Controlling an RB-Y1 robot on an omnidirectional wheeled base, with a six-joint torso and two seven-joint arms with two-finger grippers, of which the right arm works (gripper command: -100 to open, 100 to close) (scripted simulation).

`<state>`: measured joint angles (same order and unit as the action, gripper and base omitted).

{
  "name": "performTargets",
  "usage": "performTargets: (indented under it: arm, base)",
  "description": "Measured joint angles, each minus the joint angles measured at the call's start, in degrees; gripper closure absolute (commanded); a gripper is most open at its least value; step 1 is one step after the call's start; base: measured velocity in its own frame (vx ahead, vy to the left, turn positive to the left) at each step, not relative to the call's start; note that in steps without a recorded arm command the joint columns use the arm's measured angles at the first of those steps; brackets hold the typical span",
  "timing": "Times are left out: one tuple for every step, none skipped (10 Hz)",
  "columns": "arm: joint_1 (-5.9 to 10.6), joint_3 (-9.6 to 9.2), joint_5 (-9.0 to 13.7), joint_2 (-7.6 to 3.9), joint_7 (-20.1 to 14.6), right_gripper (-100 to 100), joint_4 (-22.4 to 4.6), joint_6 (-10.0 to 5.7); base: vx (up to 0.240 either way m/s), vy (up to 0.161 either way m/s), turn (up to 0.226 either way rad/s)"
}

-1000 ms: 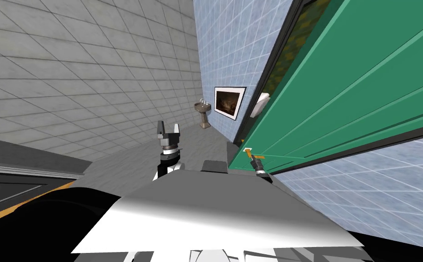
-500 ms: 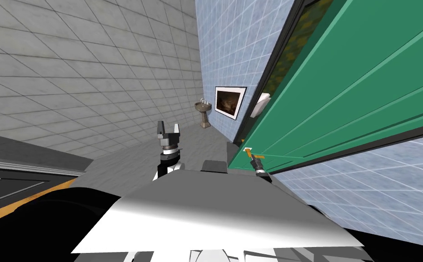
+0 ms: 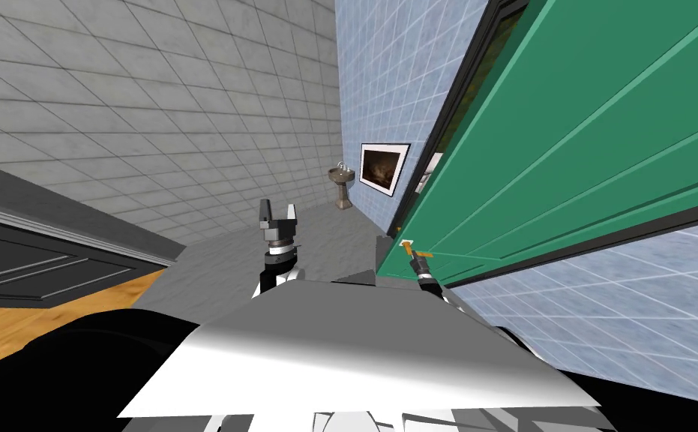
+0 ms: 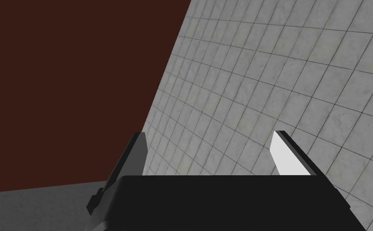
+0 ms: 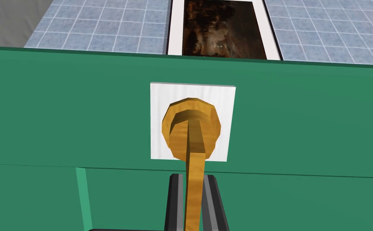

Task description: Pull the door open

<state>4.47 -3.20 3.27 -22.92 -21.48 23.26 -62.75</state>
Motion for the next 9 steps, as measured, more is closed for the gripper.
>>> performTargets:
  arm:
    - [1.37,-0.13,0.44,0.26,0.42,100,-1.56,0.18]
    - [2.77,-0.34,0.80,0.46,0.63,100,-3.43,-0.16]
    - [2.48,-0.48,0.94,0.59,0.77,100,-2.56,0.39]
    - [2.20,-0.60,1.24,0.68,1.01,100,-1.22,1.57]
    - [3.01,-0.69,1.61,0.84,1.28,100,-1.77,2.03]
    - [3.12,-0.76,1.62,0.92,1.35,100,-1.91,2.11]
    - [2.77,-0.95,1.52,0.61,1.11,100,-1.91,1.57]
    - [2.39,-1.34,1.34,0.02,0.44,100,-2.05,0.59]
    - [2.06,-1.70,1.14,-0.26,-0.11,100,-2.20,-0.27]
  base:
    - [-0.185,-0.071,0.118]
    - [-0.126,-0.050,0.039]
    - [-0.121,-0.044,0.058]
    - [-0.147,-0.059,0.108]
    - [-0.063,-0.027,0.041]
    - [-0.097,-0.033,0.118]
    - [-0.183,-0.075,0.168]
    - [-0.177,-0.068,0.090]
    - [-0.164,-0.059,0.098]
